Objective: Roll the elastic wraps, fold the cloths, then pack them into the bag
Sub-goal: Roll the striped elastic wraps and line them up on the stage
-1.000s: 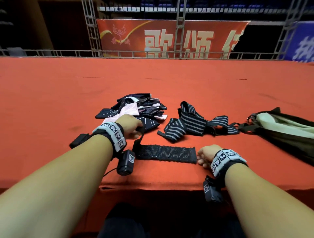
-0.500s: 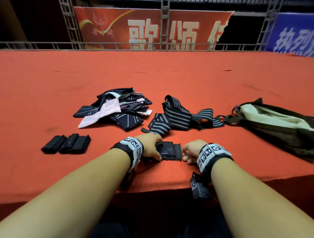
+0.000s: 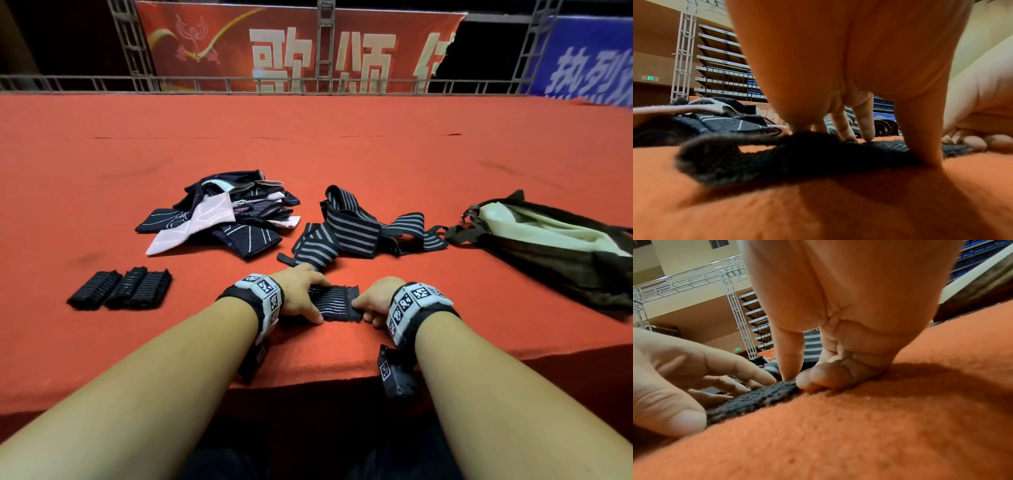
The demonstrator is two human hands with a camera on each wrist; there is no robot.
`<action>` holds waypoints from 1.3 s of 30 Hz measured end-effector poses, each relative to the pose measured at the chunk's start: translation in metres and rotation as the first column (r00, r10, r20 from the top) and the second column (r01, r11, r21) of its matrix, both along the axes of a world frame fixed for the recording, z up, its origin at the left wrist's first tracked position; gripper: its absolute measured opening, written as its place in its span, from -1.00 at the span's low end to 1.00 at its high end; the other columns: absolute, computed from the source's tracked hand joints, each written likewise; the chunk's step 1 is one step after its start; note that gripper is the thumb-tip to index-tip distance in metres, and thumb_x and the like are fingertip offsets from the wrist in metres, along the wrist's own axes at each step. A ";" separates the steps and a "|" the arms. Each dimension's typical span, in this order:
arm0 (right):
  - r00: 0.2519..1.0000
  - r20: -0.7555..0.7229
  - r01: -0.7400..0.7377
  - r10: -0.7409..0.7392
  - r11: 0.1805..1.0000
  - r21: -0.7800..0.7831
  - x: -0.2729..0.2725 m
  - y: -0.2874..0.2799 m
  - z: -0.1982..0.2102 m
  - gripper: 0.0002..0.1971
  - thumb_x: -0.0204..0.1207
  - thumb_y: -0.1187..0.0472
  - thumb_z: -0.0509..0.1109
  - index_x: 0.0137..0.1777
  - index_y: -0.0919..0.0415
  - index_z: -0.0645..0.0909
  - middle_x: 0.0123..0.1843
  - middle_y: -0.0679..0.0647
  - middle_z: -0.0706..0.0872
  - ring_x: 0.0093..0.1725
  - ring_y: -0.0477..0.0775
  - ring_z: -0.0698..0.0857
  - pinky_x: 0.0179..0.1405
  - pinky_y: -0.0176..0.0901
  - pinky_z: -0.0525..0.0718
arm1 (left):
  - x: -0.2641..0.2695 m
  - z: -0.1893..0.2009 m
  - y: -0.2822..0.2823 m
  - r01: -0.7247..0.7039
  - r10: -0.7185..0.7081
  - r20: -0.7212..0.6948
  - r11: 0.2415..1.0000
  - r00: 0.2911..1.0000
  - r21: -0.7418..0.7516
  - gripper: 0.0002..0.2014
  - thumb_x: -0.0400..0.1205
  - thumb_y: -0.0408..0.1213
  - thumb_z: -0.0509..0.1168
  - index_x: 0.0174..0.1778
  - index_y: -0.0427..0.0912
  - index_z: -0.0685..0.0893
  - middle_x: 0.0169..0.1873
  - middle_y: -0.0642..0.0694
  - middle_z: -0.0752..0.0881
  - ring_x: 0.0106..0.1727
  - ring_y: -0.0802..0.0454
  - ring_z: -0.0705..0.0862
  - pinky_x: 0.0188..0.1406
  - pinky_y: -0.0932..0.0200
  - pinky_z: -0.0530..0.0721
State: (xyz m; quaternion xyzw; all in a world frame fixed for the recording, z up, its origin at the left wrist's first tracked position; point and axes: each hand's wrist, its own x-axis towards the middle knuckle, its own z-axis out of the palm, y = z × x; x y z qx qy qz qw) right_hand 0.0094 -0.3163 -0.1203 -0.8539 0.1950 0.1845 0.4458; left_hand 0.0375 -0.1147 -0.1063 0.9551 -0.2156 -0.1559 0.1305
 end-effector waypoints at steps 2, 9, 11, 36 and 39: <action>1.000 0.012 -0.006 0.006 0.999 -0.039 -0.002 0.004 0.005 -0.74 0.52 0.14 0.55 -0.28 0.29 0.66 -0.49 0.15 0.67 -0.57 0.06 0.55 -0.47 -0.20 0.51 | 0.002 -0.006 0.002 0.029 -0.029 -0.011 1.000 1.000 0.011 -0.16 0.37 0.15 0.61 0.60 0.25 0.47 0.48 0.07 0.43 0.54 -0.05 0.41 0.61 -0.10 0.39; 0.980 -0.024 -0.189 0.196 0.897 -0.399 -0.005 0.024 0.026 -0.50 0.54 -0.04 0.55 0.37 0.22 0.63 0.20 0.12 0.75 0.11 0.08 0.70 0.01 -0.17 0.58 | -0.009 -0.018 -0.007 0.102 -0.077 -0.106 0.961 0.991 0.258 -0.31 0.72 0.34 0.08 0.72 0.48 -0.10 0.79 0.07 -0.20 0.78 -0.25 -0.22 0.75 -0.24 -0.19; 0.964 -0.063 -0.257 0.259 0.844 -0.471 -0.012 0.029 0.040 -0.46 0.68 -0.01 0.40 0.57 0.23 0.48 0.49 0.16 0.62 0.45 0.08 0.60 0.32 -0.17 0.50 | -0.013 -0.018 -0.009 0.099 -0.064 -0.132 0.954 0.989 0.283 -0.30 0.68 0.43 0.01 0.70 0.51 -0.15 0.77 0.09 -0.27 0.77 -0.24 -0.30 0.74 -0.23 -0.26; 0.982 0.094 -0.143 0.164 0.969 -0.199 -0.009 0.036 0.034 -0.80 0.52 0.27 0.49 -0.23 0.10 0.52 -0.04 0.18 0.72 -0.16 0.12 0.73 -0.02 0.01 0.81 | -0.016 0.016 0.094 -0.353 0.349 -0.059 0.931 0.935 -0.089 -0.75 0.65 -0.21 0.45 0.26 0.01 0.76 0.05 0.02 0.75 0.06 0.06 0.69 0.08 0.30 0.56; 0.986 0.146 -0.080 0.081 0.997 -0.018 -0.009 0.047 0.043 -0.91 0.56 0.36 0.35 -0.15 0.24 0.51 -0.34 0.23 0.75 -0.49 0.12 0.73 -0.57 -0.15 0.65 | -0.019 0.017 0.101 -0.417 0.312 -0.329 0.850 0.891 -0.322 -0.88 0.65 -0.45 0.39 -0.06 -0.12 0.70 -0.32 -0.10 0.67 -0.42 0.06 0.59 -0.37 0.20 0.64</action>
